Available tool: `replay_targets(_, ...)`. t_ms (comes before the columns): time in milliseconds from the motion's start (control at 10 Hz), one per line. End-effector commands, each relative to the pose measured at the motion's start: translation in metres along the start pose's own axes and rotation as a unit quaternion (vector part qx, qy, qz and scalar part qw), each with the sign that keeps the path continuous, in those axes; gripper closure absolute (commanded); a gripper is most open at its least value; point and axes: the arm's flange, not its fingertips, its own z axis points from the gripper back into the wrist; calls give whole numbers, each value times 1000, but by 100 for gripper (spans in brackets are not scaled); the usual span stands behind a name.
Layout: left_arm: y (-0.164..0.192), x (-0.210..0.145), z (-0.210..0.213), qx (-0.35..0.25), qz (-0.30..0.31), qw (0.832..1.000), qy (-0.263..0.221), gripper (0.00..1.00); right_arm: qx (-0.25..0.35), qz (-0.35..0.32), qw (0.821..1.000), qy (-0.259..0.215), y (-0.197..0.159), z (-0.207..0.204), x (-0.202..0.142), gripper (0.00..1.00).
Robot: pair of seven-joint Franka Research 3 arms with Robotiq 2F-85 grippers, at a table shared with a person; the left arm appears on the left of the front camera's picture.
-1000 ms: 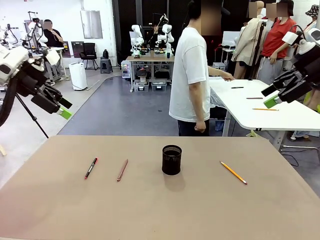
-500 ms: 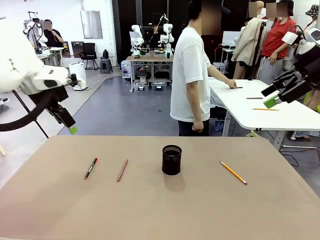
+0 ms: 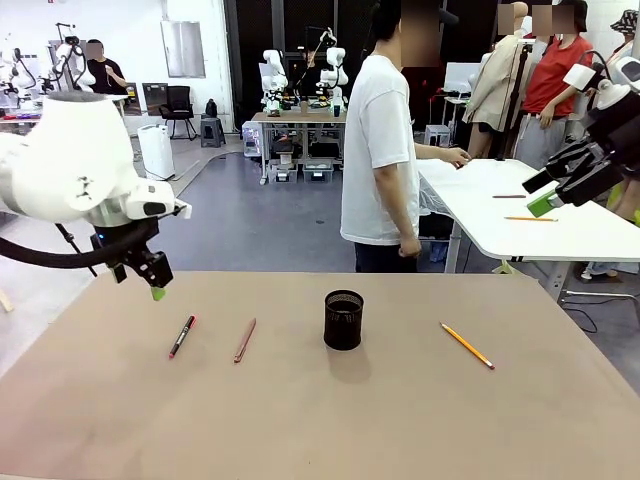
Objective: Place the pens into the pen holder.
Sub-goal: Pick up a writing instrument from the table and place it into the Pen holder.
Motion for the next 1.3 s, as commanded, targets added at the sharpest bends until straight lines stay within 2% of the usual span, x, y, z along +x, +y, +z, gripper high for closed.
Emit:
replay_targets(0, 3, 12, 1, -57, -3, 998, -17, 0, -1, 0, 1000, -1, 0, 1, 0, 0)
replay_targets(100, 0, 0, 0, 0, 0, 1000, 0, 0, -1, 0, 1000, -1, 0, 1, 0, 0)
replay_targets(400, -3, 7, -8, -17, 2, 1000, 2, 0, -1, 0, 1000, -1, 0, 1, 0, 0)
replay_targets(500, -10, 19, -14, 80, 111, 991, 13, 0, -1, 0, 1000, -1, 0, 1, 0, 0)
replay_targets(600, -14, 34, -32, 87, 158, 982, 57, 0, -1, 0, 1000, -1, 0, 1, 0, 0)
replay_targets(800, -14, 58, -63, 81, 206, 971, 88, 0, -1, 0, 1000, -1, 0, 1, 0, 0)
replay_targets(1000, -13, 69, -89, 45, 219, 970, 96, 0, -1, 0, 1000, -1, 0, 1, 0, 0)
replay_targets(1200, -9, 78, -114, 13, 219, 973, 72, 0, -1, 0, 1000, -1, 0, 1, 0, 0)
